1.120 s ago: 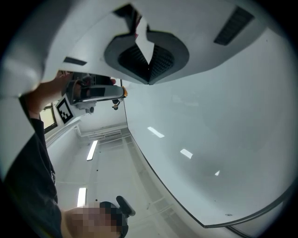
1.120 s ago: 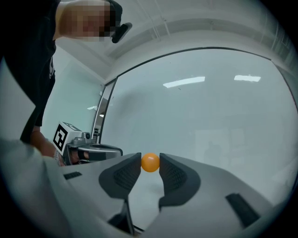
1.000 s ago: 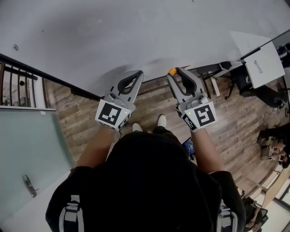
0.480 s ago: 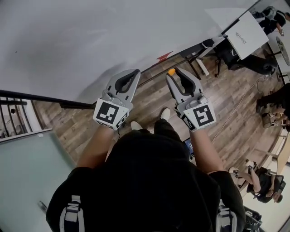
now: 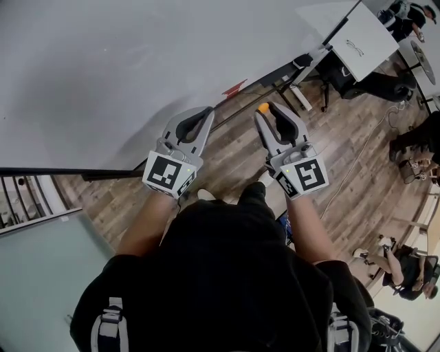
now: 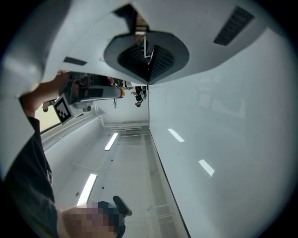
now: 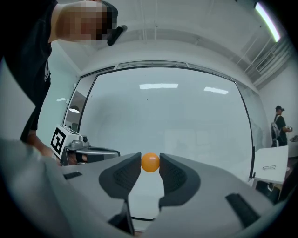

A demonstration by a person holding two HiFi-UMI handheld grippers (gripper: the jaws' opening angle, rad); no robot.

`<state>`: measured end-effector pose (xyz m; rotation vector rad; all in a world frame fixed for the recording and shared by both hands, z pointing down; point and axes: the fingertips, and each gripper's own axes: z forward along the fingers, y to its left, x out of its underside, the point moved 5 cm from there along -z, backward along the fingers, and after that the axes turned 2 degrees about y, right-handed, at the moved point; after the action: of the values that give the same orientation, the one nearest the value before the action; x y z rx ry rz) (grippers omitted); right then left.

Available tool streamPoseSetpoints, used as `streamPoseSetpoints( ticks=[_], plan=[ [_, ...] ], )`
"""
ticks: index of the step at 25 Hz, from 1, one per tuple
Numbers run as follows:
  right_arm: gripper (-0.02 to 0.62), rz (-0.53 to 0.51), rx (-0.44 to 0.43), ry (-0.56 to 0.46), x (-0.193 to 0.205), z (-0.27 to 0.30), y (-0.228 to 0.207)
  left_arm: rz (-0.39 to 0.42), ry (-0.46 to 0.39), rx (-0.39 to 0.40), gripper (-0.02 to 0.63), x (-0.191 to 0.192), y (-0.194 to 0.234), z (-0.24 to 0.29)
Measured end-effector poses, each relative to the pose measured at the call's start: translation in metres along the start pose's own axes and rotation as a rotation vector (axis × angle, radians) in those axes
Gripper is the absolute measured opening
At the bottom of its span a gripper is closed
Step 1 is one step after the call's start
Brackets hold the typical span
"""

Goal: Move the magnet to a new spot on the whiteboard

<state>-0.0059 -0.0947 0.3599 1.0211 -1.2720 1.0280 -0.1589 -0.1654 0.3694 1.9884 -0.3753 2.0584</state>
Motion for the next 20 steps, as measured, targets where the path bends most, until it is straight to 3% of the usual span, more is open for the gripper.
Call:
streamPoseSetpoints(
  ticks=[10, 20],
  plan=[
    [0.12, -0.011, -0.025, -0.019, 0.0, -0.002, -0.095, 0.003, -0.013, -0.029, 0.002, -0.007, -0.019, 0.092],
    [0.12, -0.038, -0.076, -0.044, -0.012, -0.007, -0.241, 0.01, -0.014, -0.077, 0.002, -0.02, -0.046, 0.231]
  ],
)
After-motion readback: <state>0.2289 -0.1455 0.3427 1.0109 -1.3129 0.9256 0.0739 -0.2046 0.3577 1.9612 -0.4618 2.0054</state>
